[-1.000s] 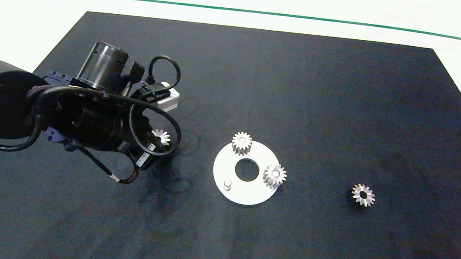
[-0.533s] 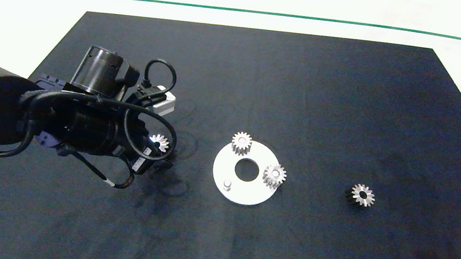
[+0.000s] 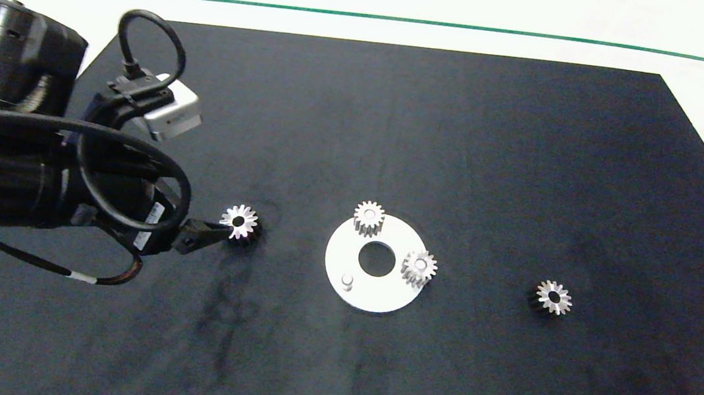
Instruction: Remove an incorrectly installed larger gear and replace it with the correct smaller gear
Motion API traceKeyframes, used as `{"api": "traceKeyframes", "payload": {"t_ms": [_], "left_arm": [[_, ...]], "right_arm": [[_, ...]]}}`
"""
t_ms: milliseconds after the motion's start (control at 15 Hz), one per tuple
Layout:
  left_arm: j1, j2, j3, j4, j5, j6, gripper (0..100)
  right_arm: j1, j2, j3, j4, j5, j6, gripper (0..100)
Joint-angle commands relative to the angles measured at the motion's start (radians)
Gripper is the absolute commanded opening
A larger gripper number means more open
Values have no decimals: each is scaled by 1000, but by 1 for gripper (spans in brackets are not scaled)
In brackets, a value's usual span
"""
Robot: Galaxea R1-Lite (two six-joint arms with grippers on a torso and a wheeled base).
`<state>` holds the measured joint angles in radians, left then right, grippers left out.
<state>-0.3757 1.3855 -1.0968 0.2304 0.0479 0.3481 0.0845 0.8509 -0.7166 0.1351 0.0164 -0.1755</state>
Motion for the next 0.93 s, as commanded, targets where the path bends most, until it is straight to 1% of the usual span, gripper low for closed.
{"api": "traceKeyframes", "payload": {"t_ms": [67, 133, 200, 333, 467, 533, 733, 800, 933], "left_arm": [[83, -192, 3, 15, 4, -34, 100], [109, -229, 3, 15, 4, -49, 100], [133, -264, 3, 15, 4, -54, 100], [186, -316, -3, 17, 4, -52, 100], [202, -369, -3, 41, 3, -52, 100], [202, -392, -5, 61, 4, -52, 100], [247, -428, -15, 72, 6, -54, 100], [256, -434, -26, 72, 6, -55, 100], [293, -447, -38, 72, 4, -57, 100]], "right_arm": [[32, 91, -44, 41, 2, -36, 100], [46, 112, -46, 40, 5, -39, 100], [61, 137, -44, 38, 11, -39, 100], [81, 186, -37, 35, 30, -33, 100], [81, 229, -15, 27, 33, -27, 100], [81, 243, 2, 8, 33, -27, 100], [84, 306, 51, -109, 31, -39, 100], [95, 329, 55, -138, 24, -41, 100], [121, 370, 59, -164, 17, -41, 100]]}}
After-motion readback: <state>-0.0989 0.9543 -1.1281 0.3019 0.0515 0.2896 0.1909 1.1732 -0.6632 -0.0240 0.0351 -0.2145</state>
